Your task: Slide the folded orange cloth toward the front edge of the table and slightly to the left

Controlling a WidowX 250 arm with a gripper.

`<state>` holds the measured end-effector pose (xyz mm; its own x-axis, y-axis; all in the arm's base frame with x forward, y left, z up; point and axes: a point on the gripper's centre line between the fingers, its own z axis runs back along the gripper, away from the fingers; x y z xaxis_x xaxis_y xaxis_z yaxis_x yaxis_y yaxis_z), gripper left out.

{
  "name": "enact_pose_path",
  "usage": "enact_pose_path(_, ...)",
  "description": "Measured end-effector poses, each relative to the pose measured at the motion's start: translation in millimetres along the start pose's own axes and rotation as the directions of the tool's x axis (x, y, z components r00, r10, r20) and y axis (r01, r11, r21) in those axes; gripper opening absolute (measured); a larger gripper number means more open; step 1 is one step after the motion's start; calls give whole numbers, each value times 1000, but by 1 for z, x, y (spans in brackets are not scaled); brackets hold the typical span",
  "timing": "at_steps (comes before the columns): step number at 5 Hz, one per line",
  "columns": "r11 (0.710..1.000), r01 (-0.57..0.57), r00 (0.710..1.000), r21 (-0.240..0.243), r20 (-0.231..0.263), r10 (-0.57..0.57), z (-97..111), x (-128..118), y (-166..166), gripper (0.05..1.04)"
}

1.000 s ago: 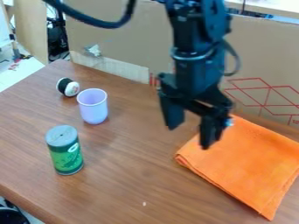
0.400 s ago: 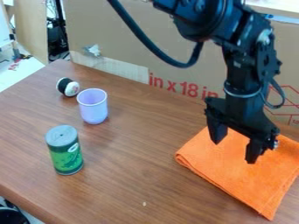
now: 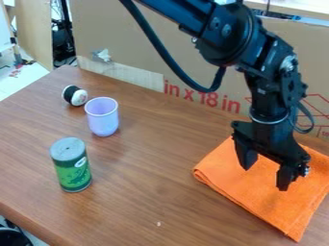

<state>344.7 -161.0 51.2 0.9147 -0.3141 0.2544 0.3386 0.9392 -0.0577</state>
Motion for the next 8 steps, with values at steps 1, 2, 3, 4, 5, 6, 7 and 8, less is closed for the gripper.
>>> enact_pose_path(1,1000,-20,999,17,-36,21,-21,-5,18,1001)
enact_pose_path(2,999,-14,999,35,-37,15,-24,-2,21,1001)
enact_pose_path(3,999,-8,998,53,-68,12,-25,-5,18,1001)
enact_pose_path(4,999,-17,977,36,-213,25,-20,-26,14,1001)
enact_pose_path(5,995,-80,931,66,-352,98,-14,-53,15,1001)
enact_pose_path(6,990,-123,898,72,-417,142,-10,-65,12,1001)
enact_pose_path(7,977,-208,847,56,-489,208,-5,-82,3,1001)
enact_pose_path(8,963,-267,797,32,-554,239,-3,-98,-8,1001)
